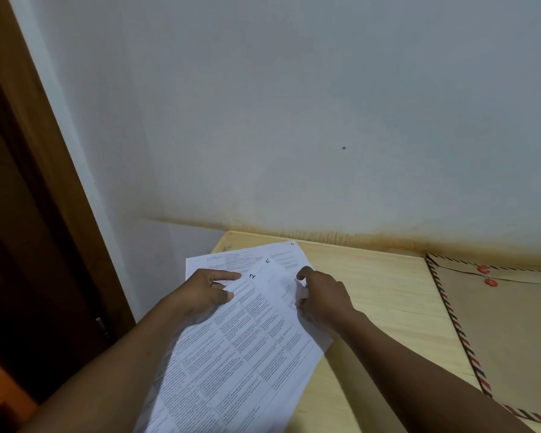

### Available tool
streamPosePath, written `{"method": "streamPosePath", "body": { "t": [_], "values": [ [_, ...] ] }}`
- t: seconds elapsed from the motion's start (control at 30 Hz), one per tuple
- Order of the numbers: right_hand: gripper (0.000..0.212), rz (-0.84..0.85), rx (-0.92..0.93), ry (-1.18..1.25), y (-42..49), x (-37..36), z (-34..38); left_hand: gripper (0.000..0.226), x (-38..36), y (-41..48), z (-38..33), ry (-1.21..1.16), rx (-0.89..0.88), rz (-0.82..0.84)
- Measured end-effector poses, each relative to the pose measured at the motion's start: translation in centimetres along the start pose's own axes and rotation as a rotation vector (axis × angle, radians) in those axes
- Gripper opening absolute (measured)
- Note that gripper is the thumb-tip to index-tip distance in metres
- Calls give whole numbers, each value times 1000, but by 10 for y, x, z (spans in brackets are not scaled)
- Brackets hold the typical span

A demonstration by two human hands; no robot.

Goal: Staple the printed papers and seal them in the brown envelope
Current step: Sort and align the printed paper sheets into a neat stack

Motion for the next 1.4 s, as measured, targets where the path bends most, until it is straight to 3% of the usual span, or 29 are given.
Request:
{"method": "streamPosePath", "body": {
  "t": [0.2,0.33,0.57,0.97,1.13,1.3,1.4],
  "values": [
    [53,17,27,273,-2,10,-9,50,-2,19,-4,156,-67,1],
    [62,-4,34,452,-4,22,-19,42,-16,10,-23,189,-106,-18],
    [2,-2,104,605,-9,30,-29,39,-37,5,-50,303,-149,15],
    [10,135,79,1050,-30,40,-65,43,-51,14,-75,224,-245,8],
    [12,177,60,1046,-35,40,-65,42,-69,17,-82,254,-262,27],
    [32,120,44,778,-35,45,-69,42,-81,17,-89,273,-284,26],
    [32,53,64,749,-33,52,-66,43,-91,16,-93,302,-297,45]
  ]
}}
Point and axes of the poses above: each hand's wrist, its own y-axis towards the middle knuckle, its own x-axis out of the back of the hand, z = x × y, the point moved 10 cm from there along y, towards the middle knuckle, and after that the axes turned 10 degrees about z, right-handed, at the moved point
